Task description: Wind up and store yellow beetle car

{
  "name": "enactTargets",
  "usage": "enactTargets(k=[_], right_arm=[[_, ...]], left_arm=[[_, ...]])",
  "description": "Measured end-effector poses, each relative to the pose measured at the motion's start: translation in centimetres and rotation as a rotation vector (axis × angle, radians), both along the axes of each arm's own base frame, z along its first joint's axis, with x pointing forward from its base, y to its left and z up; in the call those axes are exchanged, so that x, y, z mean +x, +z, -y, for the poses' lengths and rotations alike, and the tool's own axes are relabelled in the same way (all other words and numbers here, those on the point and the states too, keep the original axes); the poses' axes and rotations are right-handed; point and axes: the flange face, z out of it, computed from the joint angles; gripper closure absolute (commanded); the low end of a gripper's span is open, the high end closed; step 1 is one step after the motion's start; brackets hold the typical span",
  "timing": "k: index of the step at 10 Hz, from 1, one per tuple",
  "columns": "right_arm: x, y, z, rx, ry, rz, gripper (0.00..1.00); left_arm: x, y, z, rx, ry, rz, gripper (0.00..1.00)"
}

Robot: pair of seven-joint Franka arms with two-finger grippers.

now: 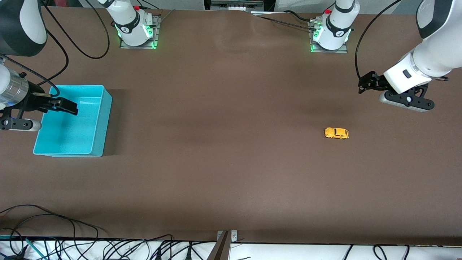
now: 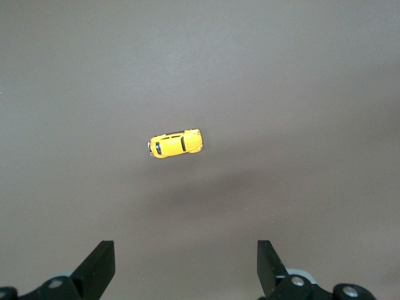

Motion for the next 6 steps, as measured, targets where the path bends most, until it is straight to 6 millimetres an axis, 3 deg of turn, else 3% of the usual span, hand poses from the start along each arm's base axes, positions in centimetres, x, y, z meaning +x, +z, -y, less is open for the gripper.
enactTargets(k=[6], right_arm=[[0.00, 0.00, 0.00, 0.000, 0.000, 0.000, 0.00]], left_arm=[[-0.03, 0.00, 0.34, 0.005, 0.035, -0.001, 0.00]])
